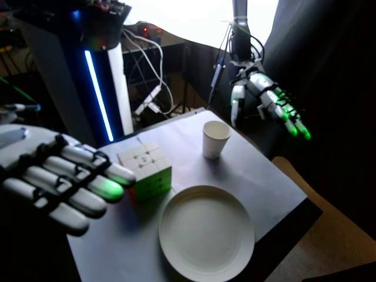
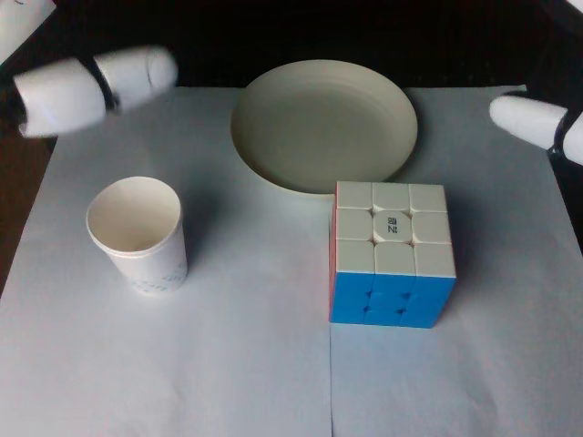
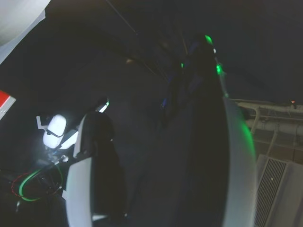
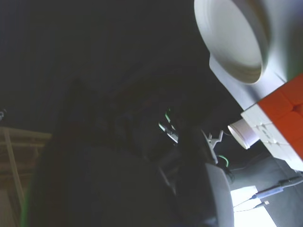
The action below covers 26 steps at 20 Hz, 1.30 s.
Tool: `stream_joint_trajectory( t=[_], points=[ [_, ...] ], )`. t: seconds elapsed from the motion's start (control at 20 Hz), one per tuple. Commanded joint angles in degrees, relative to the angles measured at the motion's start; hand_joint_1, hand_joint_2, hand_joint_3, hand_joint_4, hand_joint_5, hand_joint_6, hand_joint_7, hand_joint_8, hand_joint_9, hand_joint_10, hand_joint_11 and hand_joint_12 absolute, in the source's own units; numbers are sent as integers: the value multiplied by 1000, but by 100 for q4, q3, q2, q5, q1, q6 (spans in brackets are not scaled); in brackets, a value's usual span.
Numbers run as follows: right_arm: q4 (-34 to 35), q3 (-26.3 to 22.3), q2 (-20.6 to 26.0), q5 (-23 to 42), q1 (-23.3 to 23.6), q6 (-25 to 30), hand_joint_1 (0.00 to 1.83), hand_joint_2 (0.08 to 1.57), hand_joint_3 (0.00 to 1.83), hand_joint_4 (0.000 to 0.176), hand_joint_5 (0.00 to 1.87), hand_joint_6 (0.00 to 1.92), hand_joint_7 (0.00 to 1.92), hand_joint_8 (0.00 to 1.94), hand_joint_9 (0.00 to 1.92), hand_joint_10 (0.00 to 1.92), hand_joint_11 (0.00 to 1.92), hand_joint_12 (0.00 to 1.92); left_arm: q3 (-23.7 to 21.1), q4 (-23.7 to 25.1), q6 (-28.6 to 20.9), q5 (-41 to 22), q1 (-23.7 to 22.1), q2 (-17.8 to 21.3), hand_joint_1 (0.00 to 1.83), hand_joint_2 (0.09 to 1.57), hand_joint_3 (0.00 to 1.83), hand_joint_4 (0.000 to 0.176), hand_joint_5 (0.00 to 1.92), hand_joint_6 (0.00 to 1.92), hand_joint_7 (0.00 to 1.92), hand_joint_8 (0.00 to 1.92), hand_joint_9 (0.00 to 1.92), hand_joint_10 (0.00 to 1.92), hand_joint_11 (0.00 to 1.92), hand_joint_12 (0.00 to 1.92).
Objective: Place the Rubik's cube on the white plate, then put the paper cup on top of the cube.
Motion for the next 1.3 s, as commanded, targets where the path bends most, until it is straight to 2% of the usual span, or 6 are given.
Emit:
stream_joint_trajectory(
  t=[0.0,0.45,0.55,0.8,1.05,1.25],
  points=[
    [-38,35,-1,695,78,-4,54,1255,0,47,0,0,0,0,0,0,0,0,39,-44,-6,-693,-110,-23,0,1190,17,130,0,0,0,0,0,0,0,0],
    [-127,-6,-3,696,71,91,200,1216,0,142,0,0,0,0,0,0,33,20,70,-90,-6,-693,-106,-25,0,1200,10,134,0,0,0,0,0,0,0,0],
    [-396,4,1,698,61,677,303,1189,1,91,0,0,0,0,4,1,0,699,77,-100,-6,-681,-106,-24,42,1202,6,131,0,0,0,0,0,0,0,0],
    [-1030,8,-1,717,-117,1812,406,1050,0,115,0,0,0,0,59,5,0,266,90,-160,-6,-698,-99,-24,54,1230,10,131,0,0,0,0,0,0,0,0],
    [-1872,-1,-170,729,-365,2863,567,1004,0,14,0,0,0,0,0,0,0,36,93,-175,-6,-705,-100,-23,53,1247,7,86,0,0,0,0,0,0,0,0],
    [-1932,41,-386,705,-639,2966,587,953,0,0,0,0,0,0,32,18,0,1323,93,-183,-6,-689,-108,-28,63,1243,5,109,0,0,0,0,0,0,0,0]
  ],
)
